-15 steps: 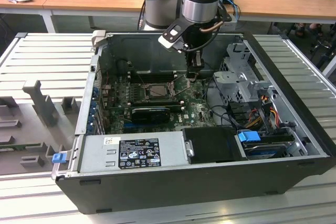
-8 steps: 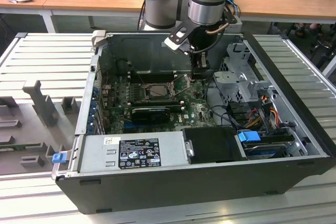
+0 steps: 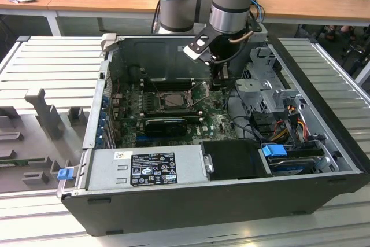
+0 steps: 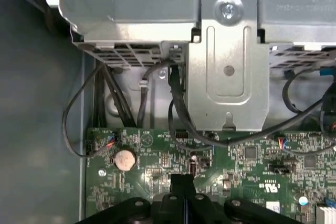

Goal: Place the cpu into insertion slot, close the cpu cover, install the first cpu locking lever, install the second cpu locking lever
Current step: 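Close the cpu cover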

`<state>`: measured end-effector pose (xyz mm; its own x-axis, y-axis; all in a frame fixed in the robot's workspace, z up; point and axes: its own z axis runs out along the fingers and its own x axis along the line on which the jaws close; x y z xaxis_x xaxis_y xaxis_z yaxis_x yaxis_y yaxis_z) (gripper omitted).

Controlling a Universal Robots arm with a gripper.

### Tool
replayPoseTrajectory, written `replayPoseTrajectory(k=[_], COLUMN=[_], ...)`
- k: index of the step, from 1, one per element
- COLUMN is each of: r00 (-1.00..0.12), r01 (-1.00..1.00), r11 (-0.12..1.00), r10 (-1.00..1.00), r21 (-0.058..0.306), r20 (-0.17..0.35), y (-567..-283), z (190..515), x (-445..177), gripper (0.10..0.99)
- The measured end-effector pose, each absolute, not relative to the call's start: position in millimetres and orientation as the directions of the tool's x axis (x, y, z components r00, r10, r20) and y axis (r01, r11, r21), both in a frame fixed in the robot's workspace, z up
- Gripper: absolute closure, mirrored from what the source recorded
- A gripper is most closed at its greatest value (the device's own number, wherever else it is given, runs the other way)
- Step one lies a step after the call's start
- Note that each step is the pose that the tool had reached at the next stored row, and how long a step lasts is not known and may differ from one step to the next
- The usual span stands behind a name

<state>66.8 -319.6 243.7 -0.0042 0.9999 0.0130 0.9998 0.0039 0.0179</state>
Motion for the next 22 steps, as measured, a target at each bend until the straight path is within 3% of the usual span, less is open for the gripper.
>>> replayPoseTrajectory(k=[2, 22], r00=[-0.004, -0.004], r01=[1.000, 1.000], r11=[0.004, 0.004], r10=[1.000, 1.000], r21=[-0.004, -0.005], r20=[0.015, 0.020], y=[-319.6, -319.6], z=[243.8, 244.3], x=[66.7, 39.9], gripper=[0.980, 0.980])
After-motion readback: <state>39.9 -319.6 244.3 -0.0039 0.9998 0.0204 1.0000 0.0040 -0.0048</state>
